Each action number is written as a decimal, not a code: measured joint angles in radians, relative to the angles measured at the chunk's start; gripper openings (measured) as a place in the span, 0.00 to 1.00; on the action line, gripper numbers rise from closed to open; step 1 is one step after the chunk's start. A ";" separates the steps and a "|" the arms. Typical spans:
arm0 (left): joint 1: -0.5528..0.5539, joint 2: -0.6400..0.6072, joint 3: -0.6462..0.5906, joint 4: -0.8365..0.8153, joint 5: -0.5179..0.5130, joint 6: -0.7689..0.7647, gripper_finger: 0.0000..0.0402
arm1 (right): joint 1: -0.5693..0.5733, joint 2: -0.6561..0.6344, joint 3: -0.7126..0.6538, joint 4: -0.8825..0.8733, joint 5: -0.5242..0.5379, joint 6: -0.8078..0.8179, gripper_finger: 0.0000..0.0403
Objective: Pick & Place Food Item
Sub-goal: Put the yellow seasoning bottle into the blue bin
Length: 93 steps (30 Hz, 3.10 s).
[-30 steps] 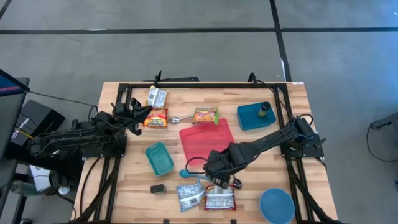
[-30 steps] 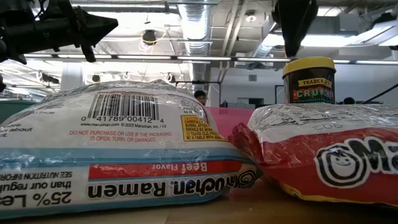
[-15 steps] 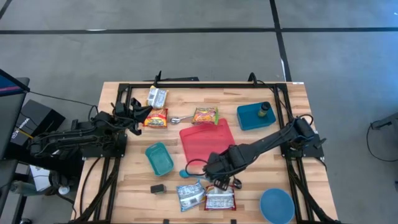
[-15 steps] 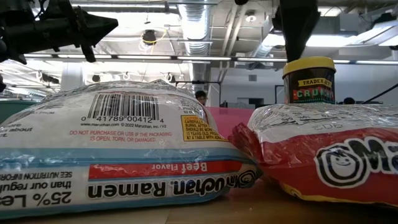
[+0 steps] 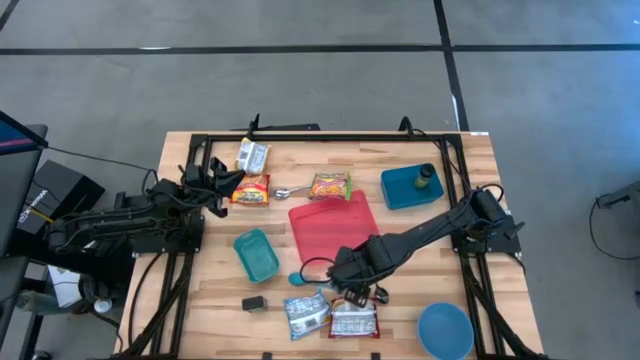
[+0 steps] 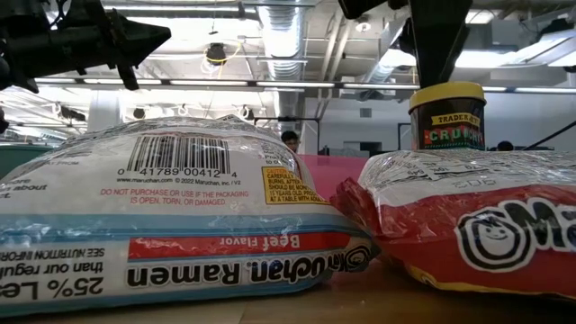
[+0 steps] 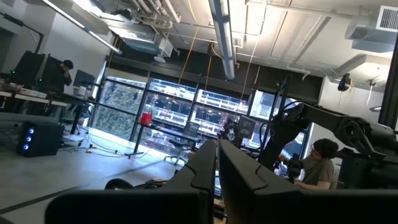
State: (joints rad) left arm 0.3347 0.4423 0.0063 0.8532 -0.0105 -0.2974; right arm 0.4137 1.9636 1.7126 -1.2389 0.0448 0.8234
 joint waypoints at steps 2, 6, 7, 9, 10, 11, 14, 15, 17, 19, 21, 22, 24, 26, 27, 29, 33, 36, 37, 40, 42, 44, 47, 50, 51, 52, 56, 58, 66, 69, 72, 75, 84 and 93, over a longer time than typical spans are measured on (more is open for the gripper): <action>0.000 0.000 0.000 0.000 0.000 0.000 0.03 | 0.000 0.005 0.000 0.007 0.000 0.000 0.69; 0.000 0.000 0.000 0.000 0.000 0.000 0.03 | 0.004 0.006 0.000 0.006 0.000 0.000 0.69; 0.000 0.000 0.000 0.000 0.000 0.000 0.03 | 0.005 0.006 0.000 0.006 0.000 0.000 0.69; 0.000 0.000 0.000 0.000 0.000 0.000 0.03 | 0.005 0.006 0.000 0.006 0.000 0.000 0.69; 0.000 0.000 0.000 0.000 0.000 0.000 0.03 | 0.005 0.006 0.000 0.006 0.000 0.001 0.69; 0.000 0.000 0.000 0.000 0.000 0.000 0.03 | 0.005 0.006 0.000 0.006 0.000 0.006 0.69; 0.000 0.000 0.000 0.000 0.000 0.000 0.03 | 0.005 0.006 0.000 0.006 0.000 0.012 0.69; 0.000 0.000 0.000 0.000 0.000 0.000 0.03 | 0.005 0.006 0.000 0.006 0.000 0.012 0.69; 0.000 0.000 0.000 0.000 0.000 0.000 0.03 | 0.005 0.006 0.000 0.006 0.000 0.015 0.69; 0.000 0.000 0.000 0.000 0.000 0.000 0.03 | 0.005 0.006 0.000 0.005 0.000 0.015 0.69; 0.000 0.000 0.000 0.000 0.000 0.000 0.03 | 0.005 0.006 0.000 0.005 0.000 0.015 0.69; 0.000 0.000 0.000 0.000 0.000 0.000 0.03 | 0.005 0.006 0.000 0.005 0.000 0.015 0.69; 0.000 0.000 0.000 0.000 0.000 0.000 0.03 | 0.005 0.006 0.000 -0.005 0.000 0.016 0.69; 0.000 0.000 0.000 0.000 0.000 0.000 0.03 | 0.005 0.006 0.000 -0.013 0.000 0.016 0.69; 0.000 0.000 0.000 0.000 0.000 0.000 0.03 | 0.005 0.006 0.000 -0.012 0.000 0.016 0.69; 0.000 0.000 0.000 0.000 0.000 0.000 0.03 | 0.005 0.006 0.000 -0.008 0.000 0.016 0.69; 0.000 0.000 0.000 0.000 0.000 0.000 0.03 | 0.005 0.006 0.000 -0.006 0.000 0.016 0.69; 0.000 0.000 0.000 0.000 0.000 0.000 0.03 | 0.006 0.006 0.000 -0.006 0.000 0.016 0.69; 0.000 0.000 0.000 0.000 0.000 0.000 0.03 | 0.006 0.006 0.000 -0.006 0.000 0.018 0.69; 0.000 0.000 0.000 0.000 0.000 0.000 0.03 | 0.008 0.006 0.000 -0.006 0.000 0.019 0.69; 0.000 0.000 0.000 0.000 0.000 0.000 0.03 | 0.012 0.006 0.000 -0.005 0.000 0.024 0.69; 0.000 0.000 0.000 0.000 0.000 0.000 0.03 | 0.018 0.006 0.000 -0.002 0.000 0.027 0.69; 0.000 0.000 0.000 0.000 0.000 0.000 0.03 | 0.019 0.006 0.000 0.006 -0.001 0.030 0.69; 0.000 0.000 0.000 0.000 0.000 -0.017 0.03 | 0.019 0.004 -0.015 0.025 -0.001 0.033 0.69; 0.000 0.000 0.000 0.000 0.000 -0.024 0.03 | 0.018 0.002 -0.035 0.048 -0.009 0.033 0.69; 0.000 0.000 0.000 0.000 0.000 -0.027 0.03 | 0.015 0.002 -0.059 0.070 -0.022 0.034 0.69; 0.000 0.000 0.000 0.000 0.000 -0.029 0.03 | 0.002 0.006 -0.111 0.075 -0.049 0.034 0.69; 0.000 0.000 0.000 0.000 0.000 -0.029 0.03 | -0.004 0.005 -0.121 0.075 -0.049 0.034 0.69; 0.000 0.000 0.000 0.000 0.000 -0.029 0.03 | -0.006 0.002 -0.122 0.084 -0.044 0.033 0.69; 0.000 0.000 0.000 0.000 0.000 -0.029 0.03 | -0.005 0.003 -0.122 0.118 -0.042 0.020 0.69; 0.000 0.000 0.000 0.000 0.000 -0.029 0.03 | -0.006 0.003 -0.122 0.138 -0.041 0.007 0.69; 0.000 0.000 0.000 0.000 0.000 -0.029 0.03 | -0.005 0.003 -0.121 0.135 -0.041 0.007 0.69; 0.000 0.000 0.000 0.000 0.000 -0.029 0.03 | -0.002 0.005 -0.157 0.173 -0.042 -0.008 0.69; 0.000 0.000 0.000 0.000 0.000 -0.029 0.03 | -0.002 0.006 -0.168 0.175 -0.044 -0.013 0.69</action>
State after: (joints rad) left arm 0.3351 0.4423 0.0063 0.8532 -0.0105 -0.3267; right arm 0.4118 1.9697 1.5444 -1.0641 0.0010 0.8103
